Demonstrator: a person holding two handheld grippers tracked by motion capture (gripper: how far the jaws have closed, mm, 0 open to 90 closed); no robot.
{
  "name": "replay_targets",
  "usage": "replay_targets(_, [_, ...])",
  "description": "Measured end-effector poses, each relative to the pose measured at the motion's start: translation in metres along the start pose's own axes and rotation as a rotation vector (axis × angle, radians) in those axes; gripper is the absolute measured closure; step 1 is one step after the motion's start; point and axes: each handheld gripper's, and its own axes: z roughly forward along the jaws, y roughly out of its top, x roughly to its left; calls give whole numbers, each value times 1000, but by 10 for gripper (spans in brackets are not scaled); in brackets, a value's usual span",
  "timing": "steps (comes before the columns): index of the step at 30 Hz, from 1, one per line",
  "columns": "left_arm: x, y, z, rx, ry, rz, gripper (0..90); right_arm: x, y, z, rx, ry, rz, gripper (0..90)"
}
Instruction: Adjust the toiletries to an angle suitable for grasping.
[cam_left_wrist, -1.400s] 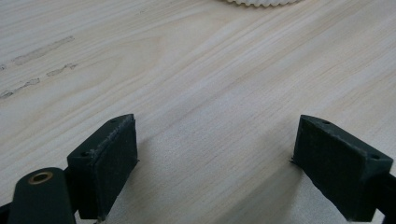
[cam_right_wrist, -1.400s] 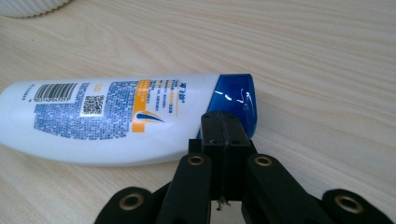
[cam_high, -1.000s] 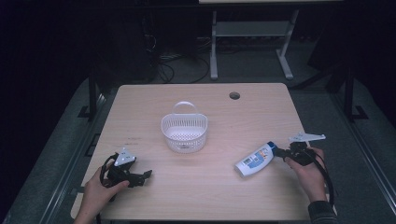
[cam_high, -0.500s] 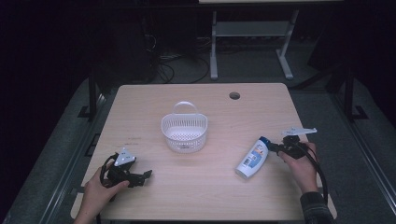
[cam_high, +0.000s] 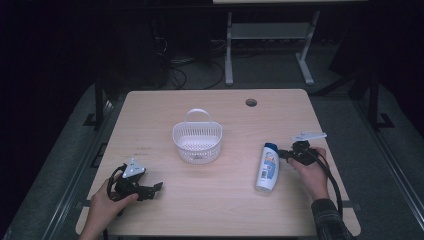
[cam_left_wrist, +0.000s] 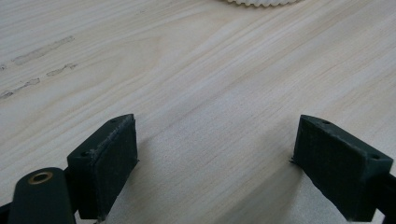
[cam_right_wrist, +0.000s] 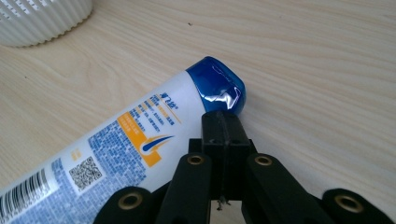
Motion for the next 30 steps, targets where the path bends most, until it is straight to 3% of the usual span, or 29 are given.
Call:
replay_targets(10, [0,0,0,0,0,0,129,8,7,6,-2,13,-22,899])
replay_targets(15, [0,0,0,0,0,2,129,11,6,-7,-19,18,-11,899])
replay_targets(23, [0,0,0,1,0,2,129,25,1,-30,-45,83,8,898])
replay_targets(30, [0,0,0,-1,0,1,129,47,-2,-37,-46,134,-34,898])
